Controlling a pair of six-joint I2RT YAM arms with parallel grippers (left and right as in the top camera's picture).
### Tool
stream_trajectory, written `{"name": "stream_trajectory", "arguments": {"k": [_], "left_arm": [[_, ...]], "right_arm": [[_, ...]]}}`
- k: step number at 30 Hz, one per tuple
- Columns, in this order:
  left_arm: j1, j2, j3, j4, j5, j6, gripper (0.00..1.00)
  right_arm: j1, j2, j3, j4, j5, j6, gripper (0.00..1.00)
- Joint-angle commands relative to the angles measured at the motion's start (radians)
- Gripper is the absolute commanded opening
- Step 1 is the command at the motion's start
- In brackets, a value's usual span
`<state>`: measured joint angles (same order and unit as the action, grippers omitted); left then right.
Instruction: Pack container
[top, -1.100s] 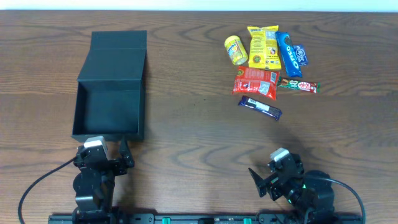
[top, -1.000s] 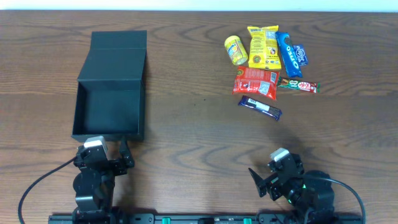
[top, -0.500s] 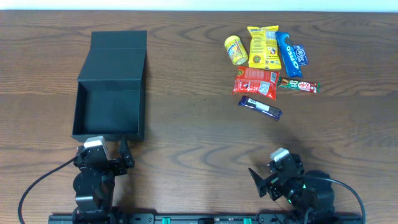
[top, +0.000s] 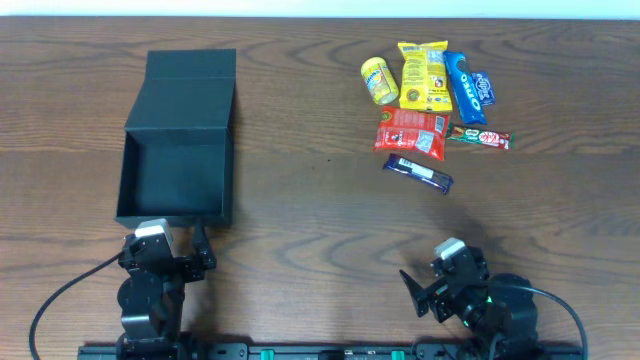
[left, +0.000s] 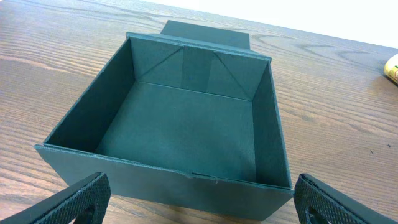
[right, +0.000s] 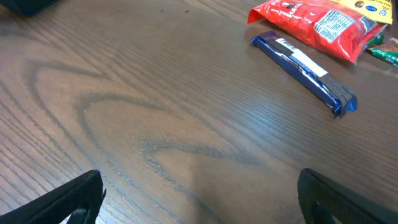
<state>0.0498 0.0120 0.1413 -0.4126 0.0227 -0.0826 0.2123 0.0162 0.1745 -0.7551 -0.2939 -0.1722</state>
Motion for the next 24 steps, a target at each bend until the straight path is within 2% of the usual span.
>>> {"name": "stream_trajectory", "arguments": {"k": [1,7,10,14,16,19,22,24], "left_arm": [[0.004,-0.008,-0.02,-0.002,0.003,-0.011,0.95],[0.003,-0.008,-0.02,-0.001,0.006,-0.013,0.95],[0.002,-0.008,-0.02,-0.001,0.065,-0.077,0.95],[0.002,-0.008,-0.02,-0.002,0.203,-0.22,0.95],[0.002,-0.008,-0.02,-0.002,0.257,-0.248,0.95],[0.002,-0.008,-0.02,0.022,0.267,-0.296,0.95],[0.002,-0.008,-0.02,0.028,0.27,-0.43,0.95],[0.002,-0.008,-0.02,0.029,0.312,-0.439,0.95]], "right_arm": [[-0.002,-0.011,-0.003,0.001,0.006,0.011,0.99],[-0.002,-0.011,-0.003,0.001,0.006,0.011,0.99],[-0.002,-0.011,-0.003,0.001,0.006,0.011,0.99],[-0.002,-0.011,-0.003,0.001,0.006,0.011,0.99],[-0.002,-0.011,-0.003,0.001,0.006,0.011,0.99],[-0.002,-0.011,-0.003,0.001,0.006,0.011,0.99],[-0.002,-0.011,-0.003,0.001,0.006,0.011,0.99],[-0.002,-0.011,-0.003,0.001,0.006,0.011,0.99]]}}
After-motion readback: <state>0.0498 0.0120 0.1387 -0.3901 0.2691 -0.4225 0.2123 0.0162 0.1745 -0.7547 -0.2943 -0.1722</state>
